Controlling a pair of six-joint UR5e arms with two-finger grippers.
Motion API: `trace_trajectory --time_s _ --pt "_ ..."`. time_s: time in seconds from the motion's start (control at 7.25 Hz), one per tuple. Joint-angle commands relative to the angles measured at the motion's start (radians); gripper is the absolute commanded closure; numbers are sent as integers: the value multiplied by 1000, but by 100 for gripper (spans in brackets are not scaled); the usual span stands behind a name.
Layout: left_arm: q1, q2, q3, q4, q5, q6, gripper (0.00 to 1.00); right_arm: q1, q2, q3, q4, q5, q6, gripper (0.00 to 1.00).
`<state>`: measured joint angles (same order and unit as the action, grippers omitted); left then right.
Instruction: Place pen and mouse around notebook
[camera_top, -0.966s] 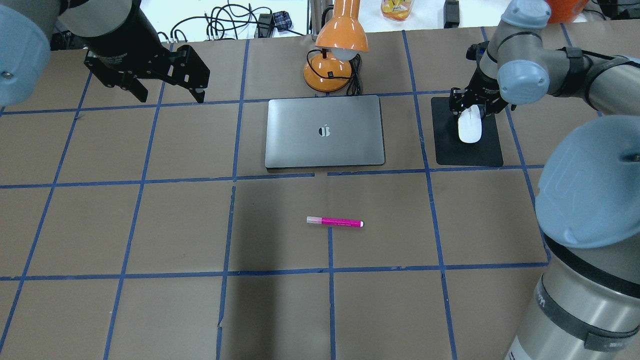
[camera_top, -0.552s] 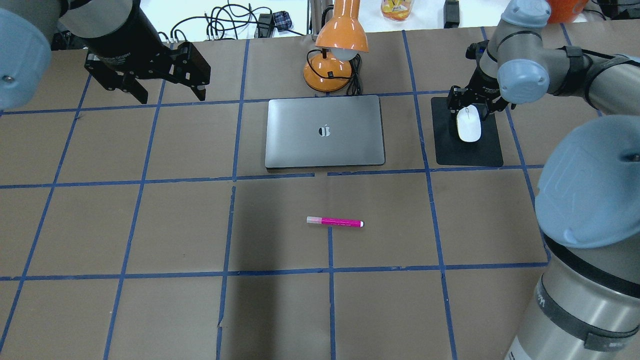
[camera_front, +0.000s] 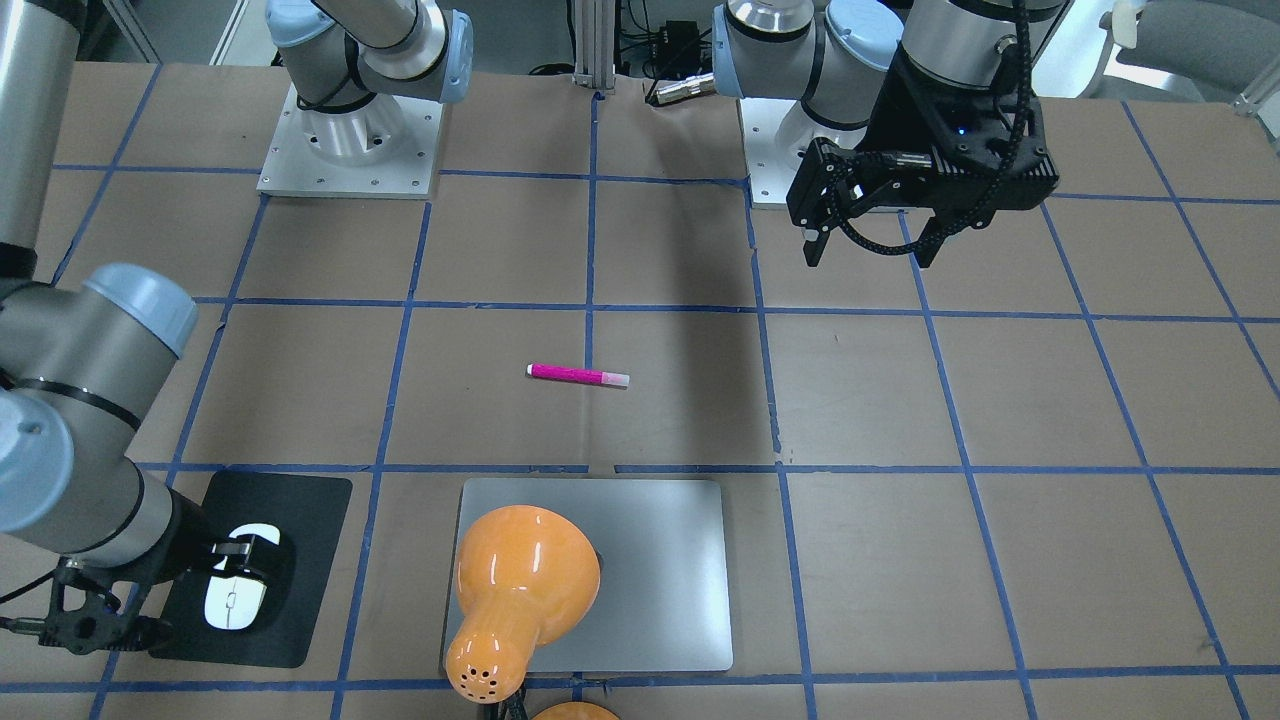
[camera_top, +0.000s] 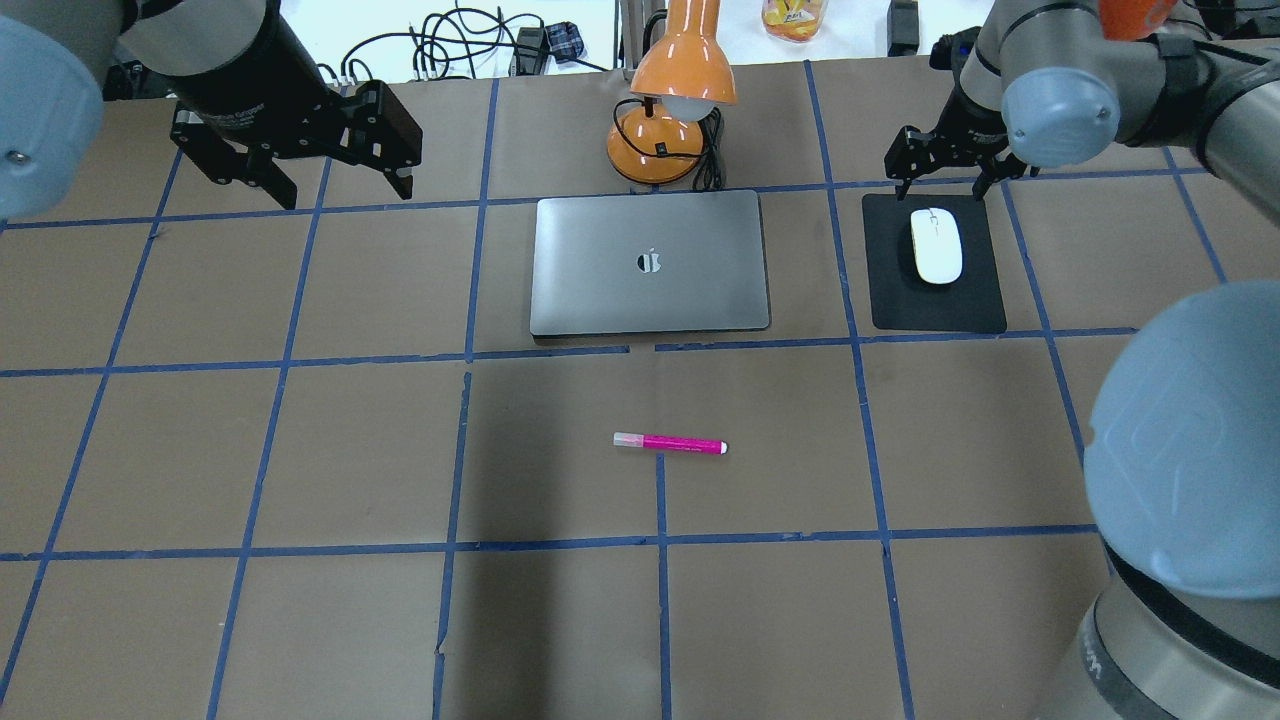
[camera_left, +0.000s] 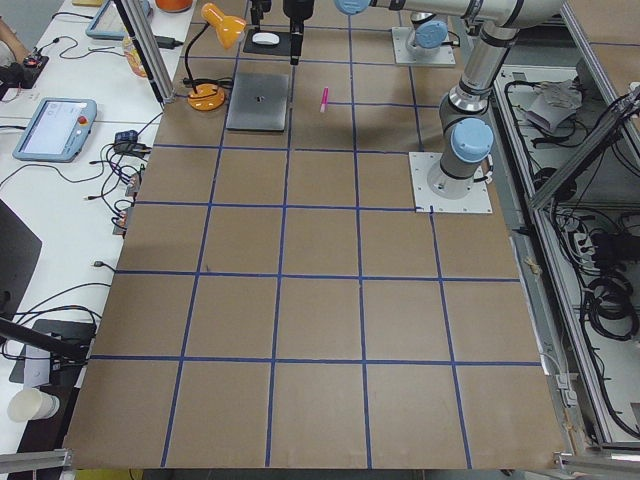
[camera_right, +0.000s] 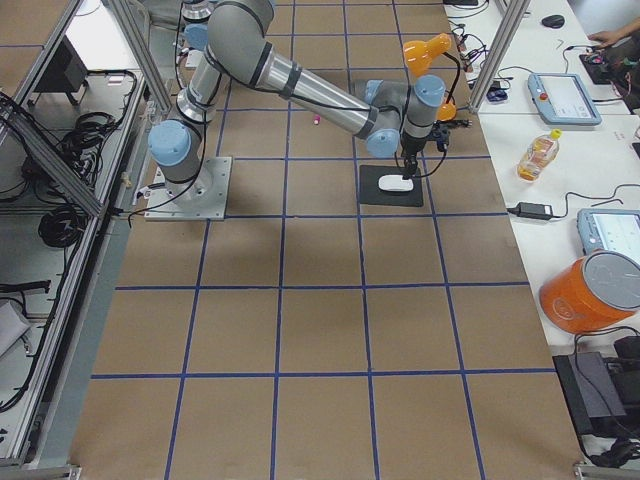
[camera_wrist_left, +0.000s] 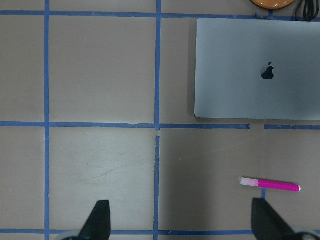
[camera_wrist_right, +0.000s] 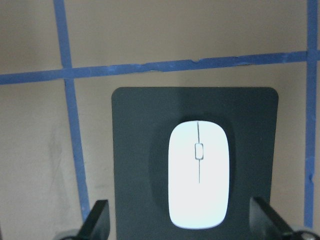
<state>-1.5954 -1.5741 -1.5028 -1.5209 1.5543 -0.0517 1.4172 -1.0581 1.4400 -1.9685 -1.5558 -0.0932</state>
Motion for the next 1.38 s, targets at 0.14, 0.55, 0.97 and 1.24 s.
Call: trace_trajectory --time_s 0.14,0.55,0.97,1.24 --pt "0 0 0 1 -6 7 0 63 -299 38 280 3 83 0" --pt "0 -3 -2 -1 -6 7 0 106 -523 132 443 5 198 0" --pt "0 2 1 -7 6 7 0 109 -543 132 458 2 198 0" --pt "0 5 1 -18 7 7 0 104 -548 126 499 -10 198 0"
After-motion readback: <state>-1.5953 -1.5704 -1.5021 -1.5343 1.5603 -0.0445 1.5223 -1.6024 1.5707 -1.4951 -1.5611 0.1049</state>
